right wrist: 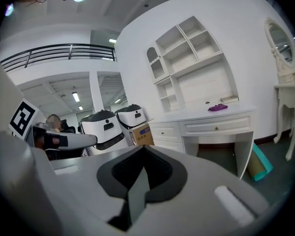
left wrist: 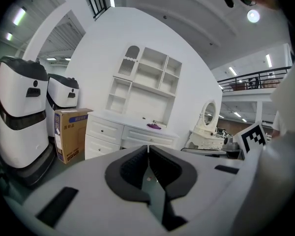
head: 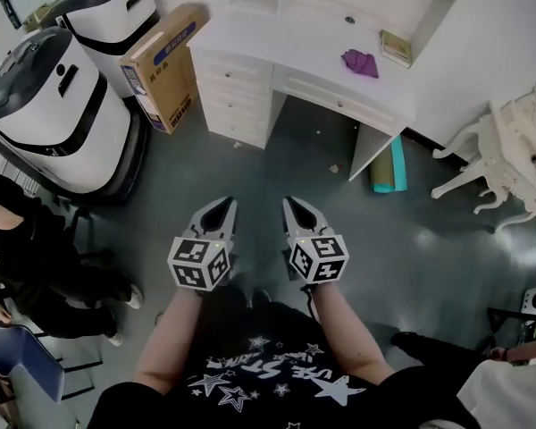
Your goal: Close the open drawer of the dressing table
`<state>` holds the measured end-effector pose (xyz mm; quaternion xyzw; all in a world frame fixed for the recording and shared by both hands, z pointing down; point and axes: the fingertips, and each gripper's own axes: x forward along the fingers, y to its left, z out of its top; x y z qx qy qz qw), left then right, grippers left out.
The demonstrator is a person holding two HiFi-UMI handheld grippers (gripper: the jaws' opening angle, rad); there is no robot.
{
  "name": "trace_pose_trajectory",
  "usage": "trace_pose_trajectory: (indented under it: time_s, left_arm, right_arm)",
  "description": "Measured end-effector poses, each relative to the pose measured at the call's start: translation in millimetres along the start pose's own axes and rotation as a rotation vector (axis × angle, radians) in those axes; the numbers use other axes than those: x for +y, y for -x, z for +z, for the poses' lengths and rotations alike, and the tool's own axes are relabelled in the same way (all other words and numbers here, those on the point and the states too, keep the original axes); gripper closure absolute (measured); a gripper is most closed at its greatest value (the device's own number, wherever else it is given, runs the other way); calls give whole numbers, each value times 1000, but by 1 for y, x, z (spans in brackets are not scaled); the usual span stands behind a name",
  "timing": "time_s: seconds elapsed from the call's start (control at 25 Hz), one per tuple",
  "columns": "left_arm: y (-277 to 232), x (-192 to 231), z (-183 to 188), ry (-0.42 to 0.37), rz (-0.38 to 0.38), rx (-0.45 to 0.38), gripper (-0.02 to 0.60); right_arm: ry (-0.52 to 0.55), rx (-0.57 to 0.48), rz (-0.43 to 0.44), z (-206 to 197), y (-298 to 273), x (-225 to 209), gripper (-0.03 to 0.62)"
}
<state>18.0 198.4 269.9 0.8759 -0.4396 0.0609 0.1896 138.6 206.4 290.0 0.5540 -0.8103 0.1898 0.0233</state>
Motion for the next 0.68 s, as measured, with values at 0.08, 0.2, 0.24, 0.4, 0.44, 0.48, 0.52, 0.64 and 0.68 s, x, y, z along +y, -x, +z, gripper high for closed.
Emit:
trace_pose_trajectory:
  time_s: [0.08,0.2,0.24,0.4,0.44,0.48,0.52,0.64,0.68]
  left_arm:
    - [11,-4,-4,0,-6,1,563]
    - [23,-11,-12,7,-20,2,563]
    - [28,-13,-14,13,-25,0,563]
    - [59,-23,-21,22,-47,-16,563]
    - [70,-24,-22,18,-50,-19,563]
    - [82,-22,-24,16,-51,-21,563]
    - [94,-21,-25,17,-52,-25,563]
    - [134,-15,-33,36,-47,-36,563]
    - [148,-13,-36,44,-44,-39,563]
  right_arm:
    - [18,-4,14,0,7,8,592]
    - [45,-11,30,-1,18,19,592]
    - [51,-12,31,-2,21,22,592]
    - [50,1,17,-13,38,42,592]
    - [46,2,14,-16,43,51,592]
    - [42,1,12,-20,47,60,592]
    - [39,-1,11,-23,52,71,592]
    - [36,-4,12,-34,70,103,592]
    - [36,-3,13,-39,76,114,592]
